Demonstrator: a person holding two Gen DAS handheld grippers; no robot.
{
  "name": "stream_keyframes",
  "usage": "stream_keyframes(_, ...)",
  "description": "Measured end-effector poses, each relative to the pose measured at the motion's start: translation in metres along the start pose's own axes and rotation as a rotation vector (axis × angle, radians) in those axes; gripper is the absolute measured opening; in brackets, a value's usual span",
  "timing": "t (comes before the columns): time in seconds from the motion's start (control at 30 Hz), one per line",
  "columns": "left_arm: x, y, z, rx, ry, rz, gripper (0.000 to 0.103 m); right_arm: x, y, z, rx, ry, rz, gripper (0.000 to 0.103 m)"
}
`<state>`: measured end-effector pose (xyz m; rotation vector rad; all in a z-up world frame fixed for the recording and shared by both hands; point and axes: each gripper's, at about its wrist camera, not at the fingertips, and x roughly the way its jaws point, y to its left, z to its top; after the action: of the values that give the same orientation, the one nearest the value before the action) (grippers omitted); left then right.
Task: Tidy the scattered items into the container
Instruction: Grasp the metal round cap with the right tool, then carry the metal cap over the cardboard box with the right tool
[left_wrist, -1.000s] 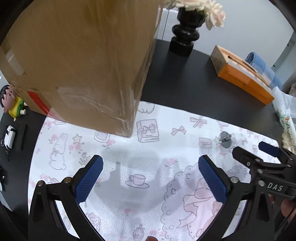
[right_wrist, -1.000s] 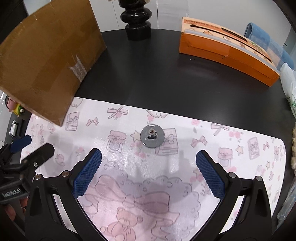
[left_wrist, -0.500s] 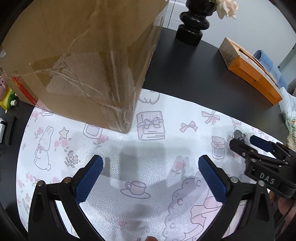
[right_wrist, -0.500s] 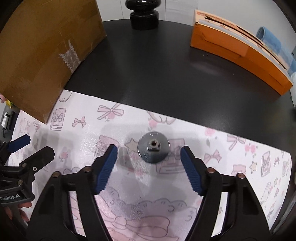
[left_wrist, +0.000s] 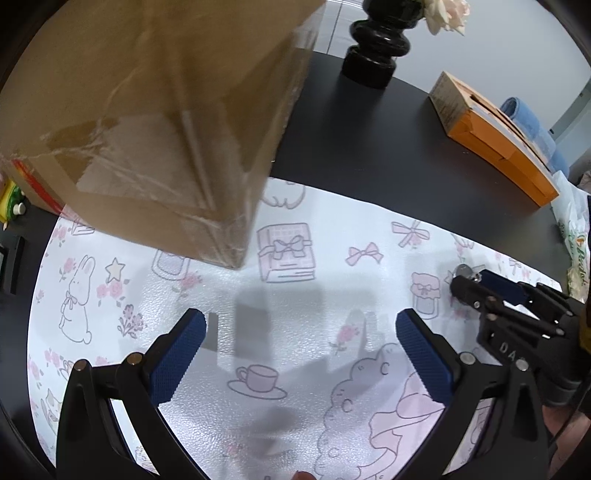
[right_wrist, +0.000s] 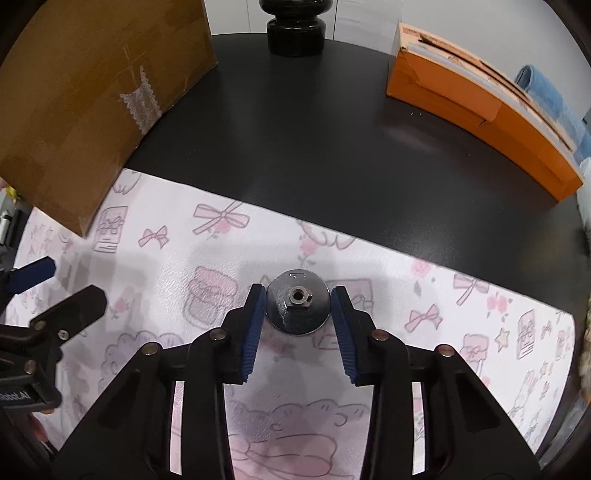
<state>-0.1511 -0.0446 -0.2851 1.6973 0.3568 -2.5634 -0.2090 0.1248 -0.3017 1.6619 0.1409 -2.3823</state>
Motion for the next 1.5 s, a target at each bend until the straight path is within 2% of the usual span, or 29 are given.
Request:
stream_keyframes(0.1, -0.001, -0.004, 0.0, 0.003, -0.001, -0.011, 0.103, -0.002, 0.001, -0.004, -0.012, 0.008, -0.006, 0.038)
stream_keyframes(0.13, -0.001, -0.005, -0.001, 0.006, 0.0, -0.014, 0.103, -0.005, 0.003, -0.005, -0.02, 0.001, -0.013, 0.025)
stream_keyframes(0.2, -0.002, -0.008, -0.002, 0.013, 0.005, -0.021, 0.103, -0.008, 0.002, -0.007, -0.021, -0.002, -0.015, 0.015)
stream_keyframes(0.43, -0.008, -0.028, -0.008, 0.065, 0.005, -0.051, 0.103, -0.01, -0.011, -0.014, 0.041, 0.016, 0.021, 0.015)
stream_keyframes(0.9, -0.029, -0.039, -0.026, 0.126, -0.006, -0.06, 0.103, -0.05, -0.015, -0.029, 0.068, -0.046, 0.057, 0.015)
stream_keyframes(0.97, -0.036, -0.039, -0.027, 0.129, -0.015, -0.065, 0.103, -0.057, -0.006, -0.035, 0.074, -0.053, 0.062, 0.015)
stream_keyframes(1.2, -0.067, -0.045, -0.03, 0.147, -0.051, -0.085, 0.103, -0.11, -0.003, -0.051, 0.072, -0.1, 0.073, 0.015)
stream_keyframes(1.5, -0.122, -0.045, -0.03, 0.162, -0.107, -0.114, 0.103, -0.175, 0.014, -0.056, 0.064, -0.178, 0.082, 0.015)
